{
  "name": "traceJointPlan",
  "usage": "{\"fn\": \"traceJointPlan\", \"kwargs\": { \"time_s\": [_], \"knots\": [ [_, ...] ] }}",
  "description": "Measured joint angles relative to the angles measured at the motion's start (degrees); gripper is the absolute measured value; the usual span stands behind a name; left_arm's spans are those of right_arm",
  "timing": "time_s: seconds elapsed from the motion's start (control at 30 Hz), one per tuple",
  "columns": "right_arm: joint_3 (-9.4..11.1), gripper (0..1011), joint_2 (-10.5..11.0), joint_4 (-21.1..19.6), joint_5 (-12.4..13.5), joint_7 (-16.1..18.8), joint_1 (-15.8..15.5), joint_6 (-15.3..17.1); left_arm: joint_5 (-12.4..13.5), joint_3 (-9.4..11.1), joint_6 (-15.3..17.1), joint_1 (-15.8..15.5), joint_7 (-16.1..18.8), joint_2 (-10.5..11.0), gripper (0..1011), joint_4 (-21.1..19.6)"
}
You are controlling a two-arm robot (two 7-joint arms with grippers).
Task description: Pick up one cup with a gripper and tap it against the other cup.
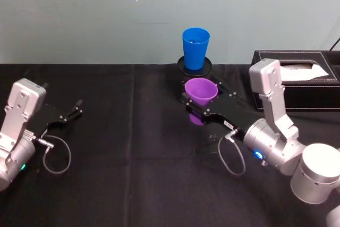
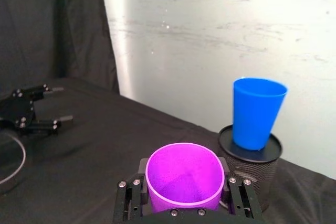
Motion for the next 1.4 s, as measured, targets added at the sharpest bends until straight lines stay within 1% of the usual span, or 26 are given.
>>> {"fn": "traceJointPlan", "kwargs": {
  "time_s": [0.2, 0.47, 1.4],
  "knots": [
    [1.63, 746, 0.87, -2.44, 1.88, -0.40, -1.15, 1.53, 0.00, 0.00, 0.00, 0.00, 0.00, 0.00, 1000, 0.00],
    [2.37, 746, 1.11, -2.98, 3.26, -1.00, -1.64, 1.83, 0.00, 0.00, 0.00, 0.00, 0.00, 0.00, 1000, 0.00],
    [2.26, 746, 1.11, -2.98, 3.05, -0.98, -1.59, 1.81, 0.00, 0.00, 0.00, 0.00, 0.00, 0.00, 1000, 0.00]
  ]
}}
